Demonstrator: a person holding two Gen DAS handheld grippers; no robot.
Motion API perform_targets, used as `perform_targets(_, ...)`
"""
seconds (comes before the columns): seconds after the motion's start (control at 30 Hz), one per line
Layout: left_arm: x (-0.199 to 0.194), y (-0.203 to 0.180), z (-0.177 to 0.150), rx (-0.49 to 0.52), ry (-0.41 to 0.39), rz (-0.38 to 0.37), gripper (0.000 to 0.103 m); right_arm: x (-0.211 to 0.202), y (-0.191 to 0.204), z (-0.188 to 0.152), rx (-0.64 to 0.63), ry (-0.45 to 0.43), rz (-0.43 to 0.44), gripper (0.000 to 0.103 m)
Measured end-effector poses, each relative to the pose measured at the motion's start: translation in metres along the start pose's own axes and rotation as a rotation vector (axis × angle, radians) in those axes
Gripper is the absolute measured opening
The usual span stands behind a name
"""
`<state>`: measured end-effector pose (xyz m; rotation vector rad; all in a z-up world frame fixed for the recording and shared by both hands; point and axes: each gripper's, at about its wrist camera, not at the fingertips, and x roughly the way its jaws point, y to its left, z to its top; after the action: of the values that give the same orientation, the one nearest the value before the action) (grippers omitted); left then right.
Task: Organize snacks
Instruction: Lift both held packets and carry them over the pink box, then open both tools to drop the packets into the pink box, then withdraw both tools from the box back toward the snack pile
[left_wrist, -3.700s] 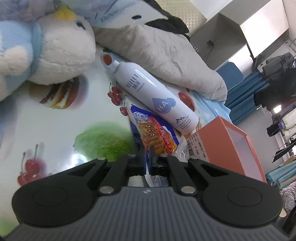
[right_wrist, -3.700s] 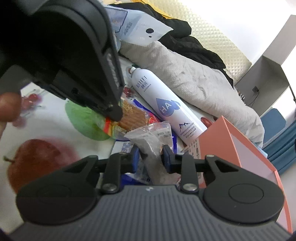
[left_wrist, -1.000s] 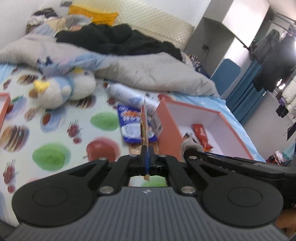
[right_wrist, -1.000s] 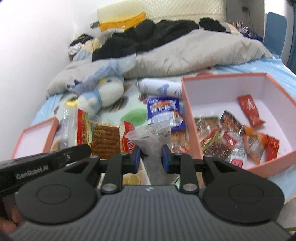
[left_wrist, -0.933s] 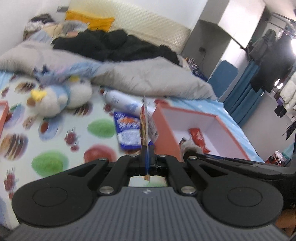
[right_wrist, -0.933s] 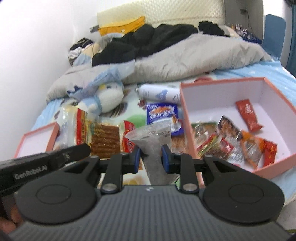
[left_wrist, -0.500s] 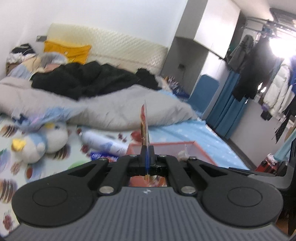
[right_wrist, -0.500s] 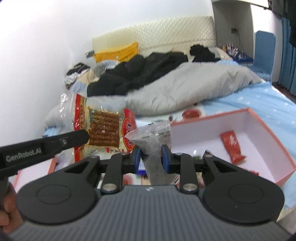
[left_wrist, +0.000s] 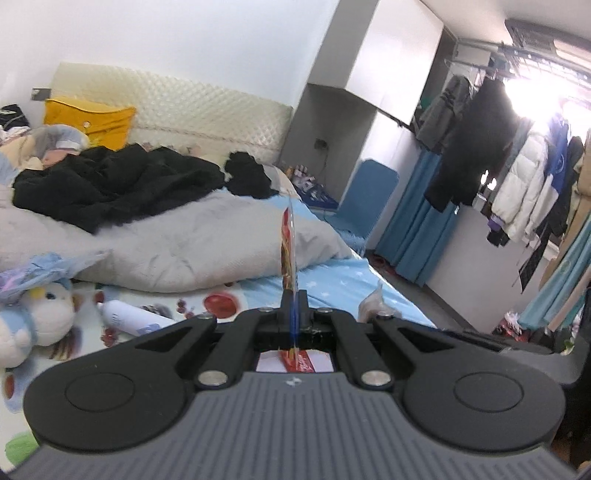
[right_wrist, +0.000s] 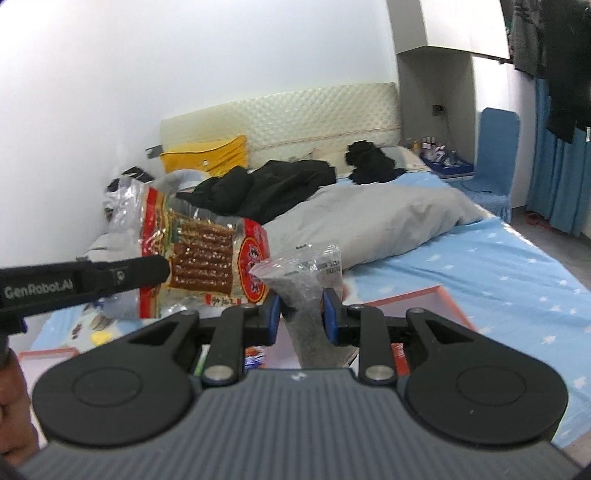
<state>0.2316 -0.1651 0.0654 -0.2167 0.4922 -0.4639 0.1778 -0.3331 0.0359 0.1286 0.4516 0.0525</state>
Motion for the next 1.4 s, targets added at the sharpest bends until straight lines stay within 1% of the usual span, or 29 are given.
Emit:
perform_targets(0.1,0.029,-0.006,-0.003,0.008,0.049,-0.009,0.0,0.008,-0.017,0.0,0.012,0.008,-0.027,0.028)
perform_targets(0.17,0.052,-0.007,-0.007,0.011,0.09,-0.01,0.0,0.018,-0.031,-0.005,0.029,0.032,-0.051,0.028)
perform_targets(0.33,0.115,0.0,-0.032,0.0,0.22,-0.001,0.0,0.054,-0.069,-0.031,0.091,0.148,-0.081,0.028)
perform_targets(0.47,0.159,0.006,-0.054,-0.001,0.304,0.019,0.0,0.083,-0.088,-0.059,0.126,0.239,-0.089,0.028)
perform_targets(0.53,0.179,0.008,-0.067,0.005,0.351,0.03,0.0,0.099,-0.098,-0.073,0.14,0.286,-0.092,0.028)
perform_targets(0.63,0.205,0.014,-0.085,0.026,0.415,0.041,0.0,0.116,-0.107,-0.089,0.163,0.332,-0.096,0.028)
perform_targets(0.73,0.224,0.023,-0.1,0.03,0.454,0.066,0.0,0.13,-0.115,-0.104,0.193,0.377,-0.08,0.029)
perform_targets(0.83,0.231,0.03,-0.109,0.026,0.473,0.088,0.0,0.137,-0.117,-0.118,0.198,0.407,-0.076,0.029)
perform_targets(0.9,0.234,0.033,-0.113,0.014,0.482,0.088,0.0,0.138,-0.117,-0.124,0.203,0.418,-0.081,0.029)
perform_targets(1.03,0.231,0.033,-0.11,0.005,0.497,0.096,0.002,0.139,-0.118,-0.124,0.212,0.415,-0.074,0.03)
perform_targets(1.07,0.23,0.033,-0.109,0.002,0.5,0.105,0.004,0.138,-0.118,-0.122,0.214,0.41,-0.077,0.033)
perform_targets(1.1,0.23,0.034,-0.108,-0.002,0.502,0.108,0.007,0.137,-0.119,-0.12,0.214,0.402,-0.077,0.044)
perform_targets(1.13,0.225,0.032,-0.105,-0.003,0.499,0.108,0.015,0.134,-0.117,-0.117,0.21,0.387,-0.069,0.049)
perform_targets(1.17,0.221,0.032,-0.102,-0.008,0.491,0.109,0.027,0.131,-0.116,-0.113,0.202,0.374,-0.06,0.048)
perform_targets(1.23,0.213,0.031,-0.094,-0.016,0.469,0.112,0.039,0.125,-0.111,-0.106,0.188,0.353,-0.049,0.047)
perform_targets(1.4,0.184,0.026,-0.07,-0.006,0.403,0.098,0.041,0.101,-0.099,-0.088,0.176,0.296,-0.035,0.047)
